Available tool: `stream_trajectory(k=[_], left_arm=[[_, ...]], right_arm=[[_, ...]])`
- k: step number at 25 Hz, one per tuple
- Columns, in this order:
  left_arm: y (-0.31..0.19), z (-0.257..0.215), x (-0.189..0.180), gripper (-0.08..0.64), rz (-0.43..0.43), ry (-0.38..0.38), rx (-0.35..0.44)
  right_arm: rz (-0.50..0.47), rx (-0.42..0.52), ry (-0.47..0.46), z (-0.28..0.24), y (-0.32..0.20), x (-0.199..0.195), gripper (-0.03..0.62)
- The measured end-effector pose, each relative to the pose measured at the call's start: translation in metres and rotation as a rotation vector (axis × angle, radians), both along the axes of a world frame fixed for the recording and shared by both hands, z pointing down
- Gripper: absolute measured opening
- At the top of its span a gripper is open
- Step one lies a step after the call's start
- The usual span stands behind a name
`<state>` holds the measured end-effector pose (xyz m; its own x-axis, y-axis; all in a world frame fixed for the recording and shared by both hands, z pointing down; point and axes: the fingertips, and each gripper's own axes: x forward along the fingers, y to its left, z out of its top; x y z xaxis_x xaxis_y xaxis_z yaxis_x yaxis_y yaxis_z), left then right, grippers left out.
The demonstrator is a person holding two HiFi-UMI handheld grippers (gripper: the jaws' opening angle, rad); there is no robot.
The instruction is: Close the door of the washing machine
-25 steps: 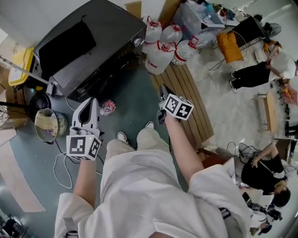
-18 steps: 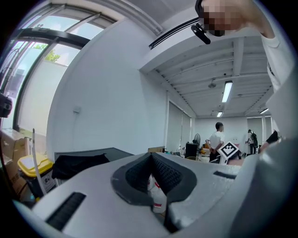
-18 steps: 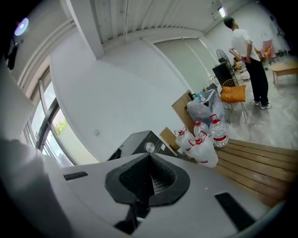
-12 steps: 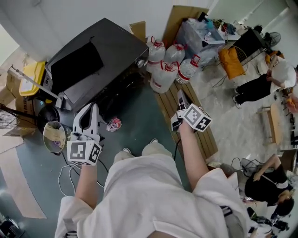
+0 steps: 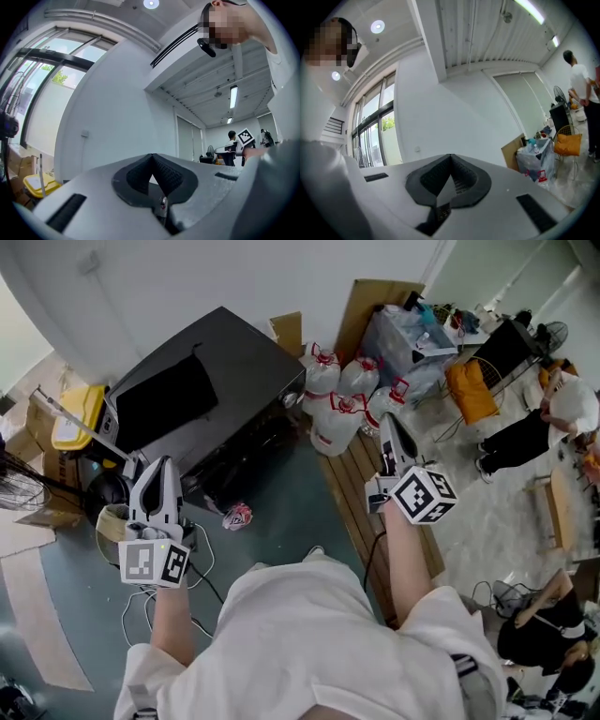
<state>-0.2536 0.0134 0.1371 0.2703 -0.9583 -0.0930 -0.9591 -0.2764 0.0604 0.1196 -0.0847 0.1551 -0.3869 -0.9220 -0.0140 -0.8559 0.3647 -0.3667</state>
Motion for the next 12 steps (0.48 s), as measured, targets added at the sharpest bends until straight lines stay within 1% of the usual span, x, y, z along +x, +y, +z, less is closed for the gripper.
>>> stream_trajectory(k=[4, 8, 10, 12], left_arm=[[-0.003, -0.016, -0.006, 0.006, -0.021, 0.043, 0.028], [0.003, -0.023, -0.020, 0.006, -0.074, 0.050, 0.044], [0.010, -0.020, -0.029, 0.006, -0.107, 0.063, 0.037], [0.018, -0.014, -0.036, 0.006, -0.140, 0.085, 0.026]], right_arm=[[-0.008, 0.088, 0.061, -0.032, 0.009, 0.005, -0.002], [0.007, 0.152, 0.177, -0.050, 0.024, 0.009, -0.001], [0.009, 0.162, 0.198, -0.052, 0.034, 0.010, -0.001], [0.024, 0.144, 0.189, -0.050, 0.042, 0.015, -0.001]])
